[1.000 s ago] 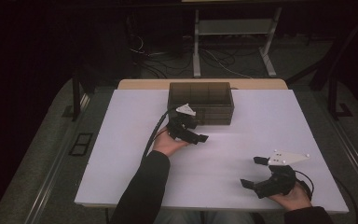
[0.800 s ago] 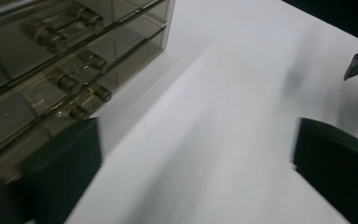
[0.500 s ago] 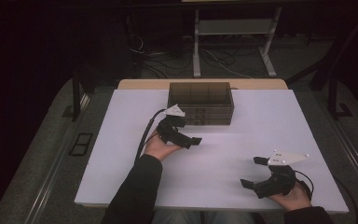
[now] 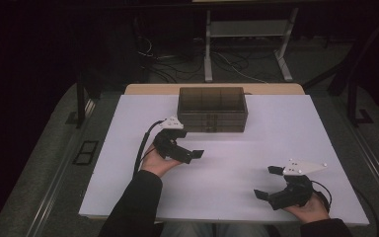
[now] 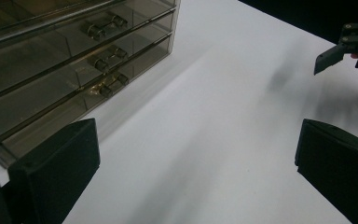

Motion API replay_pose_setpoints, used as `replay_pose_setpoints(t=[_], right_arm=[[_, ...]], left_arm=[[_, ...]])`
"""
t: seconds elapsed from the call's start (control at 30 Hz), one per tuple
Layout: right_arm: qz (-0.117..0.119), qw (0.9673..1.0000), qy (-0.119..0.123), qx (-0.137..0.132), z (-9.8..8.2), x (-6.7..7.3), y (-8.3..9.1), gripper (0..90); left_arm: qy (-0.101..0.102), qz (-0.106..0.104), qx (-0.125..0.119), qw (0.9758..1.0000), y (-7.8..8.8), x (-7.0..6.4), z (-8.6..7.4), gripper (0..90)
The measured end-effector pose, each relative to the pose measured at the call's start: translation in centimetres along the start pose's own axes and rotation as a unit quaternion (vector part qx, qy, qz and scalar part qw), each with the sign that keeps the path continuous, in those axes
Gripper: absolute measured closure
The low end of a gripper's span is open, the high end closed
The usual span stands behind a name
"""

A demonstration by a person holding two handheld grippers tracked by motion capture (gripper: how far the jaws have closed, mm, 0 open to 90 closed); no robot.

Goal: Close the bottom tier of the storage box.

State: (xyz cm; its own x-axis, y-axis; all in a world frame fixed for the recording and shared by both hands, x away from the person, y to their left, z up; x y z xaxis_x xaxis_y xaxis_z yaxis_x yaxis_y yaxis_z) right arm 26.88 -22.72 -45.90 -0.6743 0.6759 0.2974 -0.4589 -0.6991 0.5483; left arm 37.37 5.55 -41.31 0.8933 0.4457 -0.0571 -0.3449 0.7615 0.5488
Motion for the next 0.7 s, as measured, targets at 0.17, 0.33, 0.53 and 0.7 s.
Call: replay_pose_setpoints(t=[0.17, 0.33, 0.53, 0.7], right_arm=[[-0.001, 1.0000, 0.000, -0.001, 0.0, 0.0, 0.0, 0.6], [-0.001, 1.0000, -0.001, -0.001, 0.0, -0.1, 0.0, 0.6], [-0.003, 1.0000, -0.004, -0.003, 0.0, -0.2, 0.1, 0.5], [-0.003, 1.0000, -0.004, -0.002, 0.0, -0.2, 0.1, 0.6]], left_arm=[[0.005, 0.003, -0.005, 1.0000, 0.8, -0.3, -0.9, 0.0], [0.013, 0.011, -0.017, 0.9997, 1.7, -0.3, -1.8, 0.0], [0.013, 0.022, -0.028, 0.9993, 2.9, -0.6, -2.5, 0.0], [0.016, 0.029, -0.035, 0.9989, 3.7, -0.8, -3.3, 0.0]])
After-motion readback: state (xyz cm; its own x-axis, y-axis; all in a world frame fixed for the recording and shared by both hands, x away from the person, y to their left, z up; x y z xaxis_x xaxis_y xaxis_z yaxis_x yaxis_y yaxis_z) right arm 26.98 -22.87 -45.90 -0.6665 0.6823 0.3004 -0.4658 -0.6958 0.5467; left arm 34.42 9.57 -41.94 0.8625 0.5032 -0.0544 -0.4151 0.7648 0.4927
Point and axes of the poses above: each handheld gripper's, and its own axes: y roughly backward along the jaws, z roughly out of its top, x roughly to its left, the point moved 6 cm from there along -y, roughly forward along the jaws, and after that the axes turned 9 degrees about -y, right-handed, at the moved point
